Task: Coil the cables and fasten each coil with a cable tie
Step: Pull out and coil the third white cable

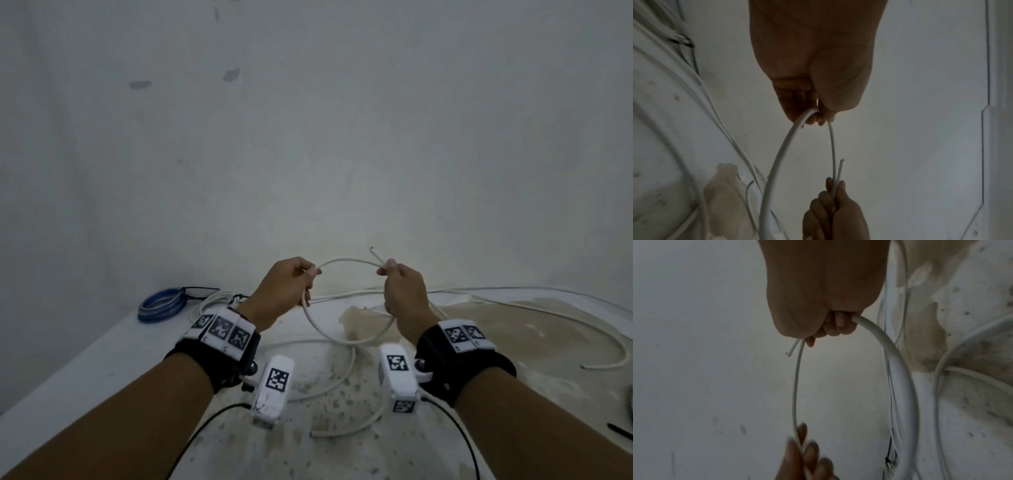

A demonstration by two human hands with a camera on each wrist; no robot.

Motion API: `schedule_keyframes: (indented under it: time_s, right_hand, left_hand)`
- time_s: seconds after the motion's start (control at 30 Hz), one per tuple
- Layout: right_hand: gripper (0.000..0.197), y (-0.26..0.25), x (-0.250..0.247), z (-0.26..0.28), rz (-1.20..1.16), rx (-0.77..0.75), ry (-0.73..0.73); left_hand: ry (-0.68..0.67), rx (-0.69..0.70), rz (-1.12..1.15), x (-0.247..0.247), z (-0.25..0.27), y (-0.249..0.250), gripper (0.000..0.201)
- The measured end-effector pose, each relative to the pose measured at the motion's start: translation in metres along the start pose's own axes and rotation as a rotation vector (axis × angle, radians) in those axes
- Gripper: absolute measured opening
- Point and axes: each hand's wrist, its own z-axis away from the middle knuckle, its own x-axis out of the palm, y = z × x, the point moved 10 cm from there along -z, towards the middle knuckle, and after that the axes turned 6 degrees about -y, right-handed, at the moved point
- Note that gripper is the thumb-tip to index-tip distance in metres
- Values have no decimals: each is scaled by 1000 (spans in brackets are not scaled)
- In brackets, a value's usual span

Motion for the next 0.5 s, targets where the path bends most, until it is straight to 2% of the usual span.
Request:
schedule_keyframes:
  time_s: [0.07,0.17,0.27,0.37,0.43,0.5]
  right_hand:
    - [32,8,12,2,-95,50,-83]
    - [21,-8,53,21,-133,22,-257]
    - [26,-33,87,34,-75,-55,-386]
    - [32,-49,91,26,-44,-87,-382]
    - [29,-51,84,15,-87,-50,-348]
    - [25,-47,87,10,-157,15,-397]
  left_hand:
    - [36,10,32,-8,11,-7,19]
    - [118,62,-71,-14,14,3,20]
    - [130,138,-120,-14,9,28,20]
    - [132,127,-118,-18,2,32,22]
    - [164,82,-74,-24,-3,22,22]
    - [185,81,-60,-25,-7,16,21]
